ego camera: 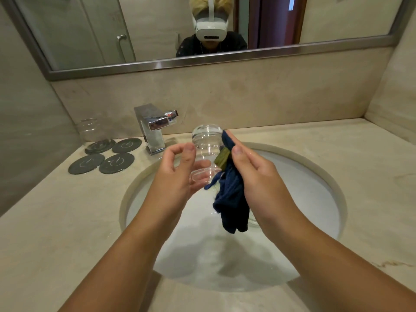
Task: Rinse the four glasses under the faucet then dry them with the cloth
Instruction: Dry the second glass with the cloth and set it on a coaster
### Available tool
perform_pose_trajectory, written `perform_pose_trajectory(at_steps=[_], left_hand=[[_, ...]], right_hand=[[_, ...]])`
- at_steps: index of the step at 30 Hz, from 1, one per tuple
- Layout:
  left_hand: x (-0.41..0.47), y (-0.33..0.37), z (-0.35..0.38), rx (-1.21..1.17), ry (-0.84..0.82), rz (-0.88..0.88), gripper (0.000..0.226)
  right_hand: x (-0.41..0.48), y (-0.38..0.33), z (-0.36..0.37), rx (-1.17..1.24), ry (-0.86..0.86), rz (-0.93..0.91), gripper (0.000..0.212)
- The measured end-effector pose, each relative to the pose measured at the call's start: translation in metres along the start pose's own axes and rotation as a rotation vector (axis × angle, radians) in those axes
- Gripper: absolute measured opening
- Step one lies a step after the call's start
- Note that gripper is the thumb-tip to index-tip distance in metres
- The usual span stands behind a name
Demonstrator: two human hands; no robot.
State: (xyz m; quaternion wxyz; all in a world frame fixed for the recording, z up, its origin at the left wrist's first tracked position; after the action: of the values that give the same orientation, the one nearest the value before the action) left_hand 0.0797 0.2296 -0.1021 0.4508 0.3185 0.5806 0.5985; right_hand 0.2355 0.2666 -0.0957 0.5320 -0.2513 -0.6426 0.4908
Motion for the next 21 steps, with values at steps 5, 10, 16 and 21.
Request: perform_pose_trajectory(at_steps=[5, 10, 16, 21], left_hand=[[-0.0029, -0.0012, 0.0003, 0.088, 0.044, -0.012, 0.059], [-0.0080, 0.0032, 0.0015, 0.071, 0.045, 0.029, 0.061], [-0.0063, 0.0071, 0.0028, -0.112, -0.056, 0.000, 0.075], [-0.0069, 0.0082, 0.0037, 0.123, 0.005, 0.082, 0.067]], right_hand=[[-0.0034, -0.0041, 0.0009, -0.175, -0.009, -0.087, 0.037], [-0.0053, -0.0082, 0.0020, -0.216, -0.018, -0.154, 0.040], [-0.0003, -0.0057, -0.0006, -0.025, 0.031, -0.073, 0.036], [0.0010, -0.0014, -0.0029, -0.048, 0.032, -0.050, 0.036]])
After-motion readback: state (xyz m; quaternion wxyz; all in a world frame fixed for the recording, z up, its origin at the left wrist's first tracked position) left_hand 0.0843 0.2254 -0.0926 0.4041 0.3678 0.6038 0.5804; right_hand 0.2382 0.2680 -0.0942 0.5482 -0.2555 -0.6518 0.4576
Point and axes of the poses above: each hand's wrist, its own x-axis towards the middle knuckle, its own z-axis out of the palm, y = z × x, the point moved 5 cm from there along x, towards the middle knuckle, and after that the axes turned 13 degrees about -z, right-handed, at the moved point
